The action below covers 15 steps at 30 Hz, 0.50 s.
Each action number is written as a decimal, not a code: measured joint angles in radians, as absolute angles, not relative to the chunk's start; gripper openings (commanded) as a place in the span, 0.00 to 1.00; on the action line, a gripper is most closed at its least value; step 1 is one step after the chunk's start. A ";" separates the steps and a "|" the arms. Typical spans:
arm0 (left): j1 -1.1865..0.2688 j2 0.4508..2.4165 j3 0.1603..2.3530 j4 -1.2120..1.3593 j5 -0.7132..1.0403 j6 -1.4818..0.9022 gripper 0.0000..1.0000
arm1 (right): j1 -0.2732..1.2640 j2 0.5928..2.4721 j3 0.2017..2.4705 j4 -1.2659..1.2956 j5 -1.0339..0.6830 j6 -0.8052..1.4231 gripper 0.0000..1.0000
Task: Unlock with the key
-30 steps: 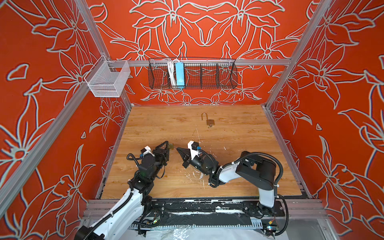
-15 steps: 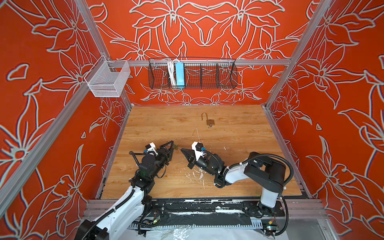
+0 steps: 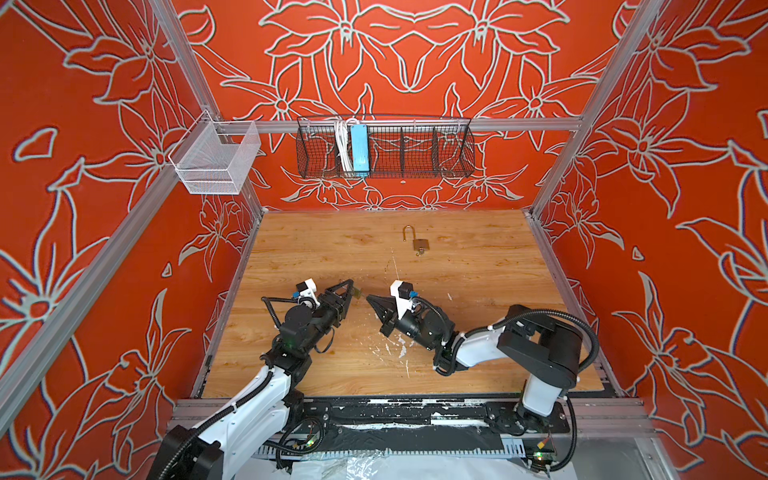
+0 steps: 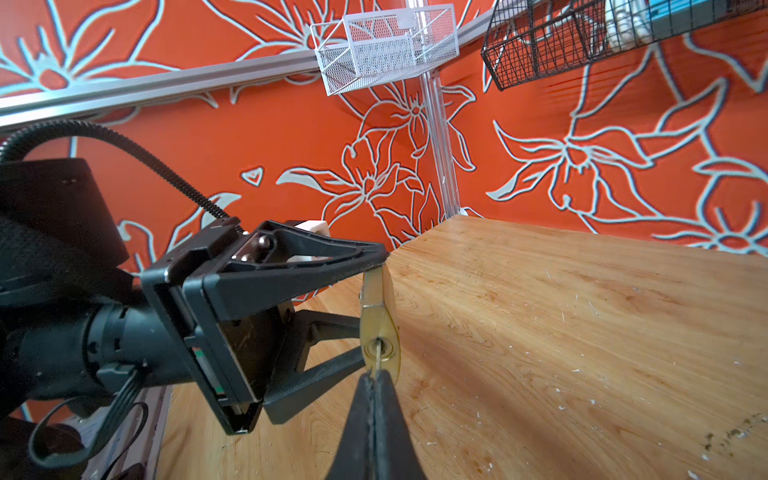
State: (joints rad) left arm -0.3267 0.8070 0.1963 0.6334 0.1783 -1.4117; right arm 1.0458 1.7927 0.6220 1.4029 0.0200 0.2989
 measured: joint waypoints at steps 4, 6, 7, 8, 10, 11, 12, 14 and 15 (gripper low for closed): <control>-0.318 0.807 0.196 0.630 0.141 -1.394 0.00 | 1.071 1.833 0.665 1.404 0.071 0.321 0.00; -0.314 0.806 0.196 0.625 0.126 -1.382 0.00 | 1.076 1.850 0.683 1.403 0.089 0.336 0.00; -0.313 0.806 0.196 0.624 0.119 -1.375 0.00 | 1.076 1.856 0.688 1.403 0.095 0.344 0.00; -0.313 0.807 0.196 0.623 0.114 -1.371 0.00 | 1.076 1.860 0.691 1.403 0.100 0.350 0.00; -0.313 0.814 0.196 0.629 0.113 -1.363 0.00 | 1.076 1.861 0.693 1.403 0.112 0.358 0.00; -0.313 0.821 0.196 0.636 0.115 -1.361 0.00 | 1.076 1.861 0.693 1.402 0.117 0.361 0.00; -0.313 0.827 0.197 0.641 0.117 -1.358 0.00 | 1.077 1.861 0.693 1.401 0.122 0.362 0.00; -0.313 0.842 0.200 0.648 0.119 -1.353 0.00 | 1.077 1.861 0.693 1.398 0.131 0.366 0.00; -0.313 0.847 0.202 0.652 0.121 -1.349 0.00 | 1.077 1.861 0.693 1.396 0.133 0.368 0.00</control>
State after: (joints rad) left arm -0.3130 0.8474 0.2020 0.6518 0.1207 -1.3495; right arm 1.0771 1.8610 0.6926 1.3964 0.1326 0.3679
